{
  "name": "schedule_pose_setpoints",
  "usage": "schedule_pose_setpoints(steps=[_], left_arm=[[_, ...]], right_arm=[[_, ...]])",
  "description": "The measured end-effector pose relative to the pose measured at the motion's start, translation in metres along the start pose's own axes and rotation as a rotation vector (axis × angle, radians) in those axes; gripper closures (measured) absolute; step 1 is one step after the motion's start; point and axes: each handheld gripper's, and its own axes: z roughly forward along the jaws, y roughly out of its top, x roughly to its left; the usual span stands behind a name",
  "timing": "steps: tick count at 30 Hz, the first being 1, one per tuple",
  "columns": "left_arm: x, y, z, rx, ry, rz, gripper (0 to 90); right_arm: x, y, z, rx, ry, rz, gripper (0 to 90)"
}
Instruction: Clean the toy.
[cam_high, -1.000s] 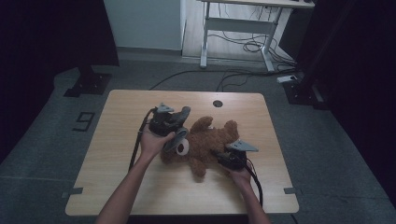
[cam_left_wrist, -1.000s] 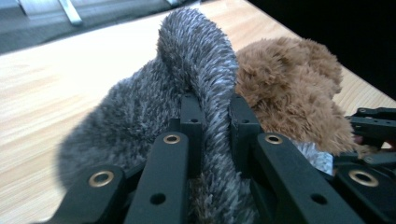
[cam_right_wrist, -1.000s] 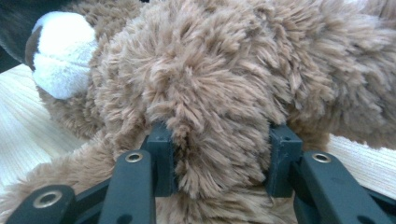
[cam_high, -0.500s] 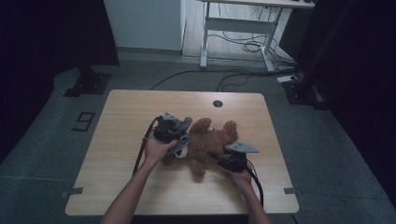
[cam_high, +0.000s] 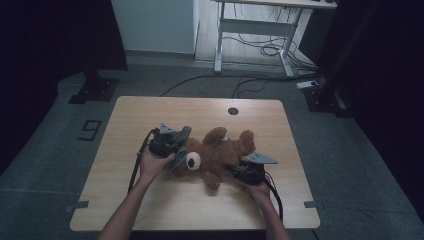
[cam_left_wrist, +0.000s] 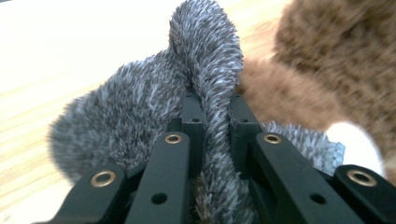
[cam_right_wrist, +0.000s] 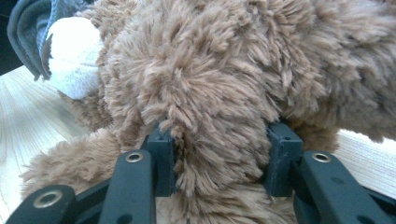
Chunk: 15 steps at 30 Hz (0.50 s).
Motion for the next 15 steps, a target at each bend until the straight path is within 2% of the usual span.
schedule_pose_setpoints(steps=[4,8,12,15], left_arm=[[0.009,-0.005,-0.003,0.027,0.017,-0.018,80.2],[0.007,0.003,-0.011,-0.012,-0.02,-0.037,80.1],[-0.01,0.031,-0.02,-0.076,-0.064,-0.001,80.1],[-0.031,0.055,-0.014,-0.096,-0.072,0.04,80.1]], right_arm=[[0.0,0.0,0.0,-0.003,0.0,0.004,55.3],[-0.001,0.0,0.001,-0.003,0.0,0.007,55.4],[-0.001,0.0,0.001,-0.003,-0.001,0.009,55.4],[-0.001,0.0,0.0,-0.002,-0.001,0.005,55.4]])
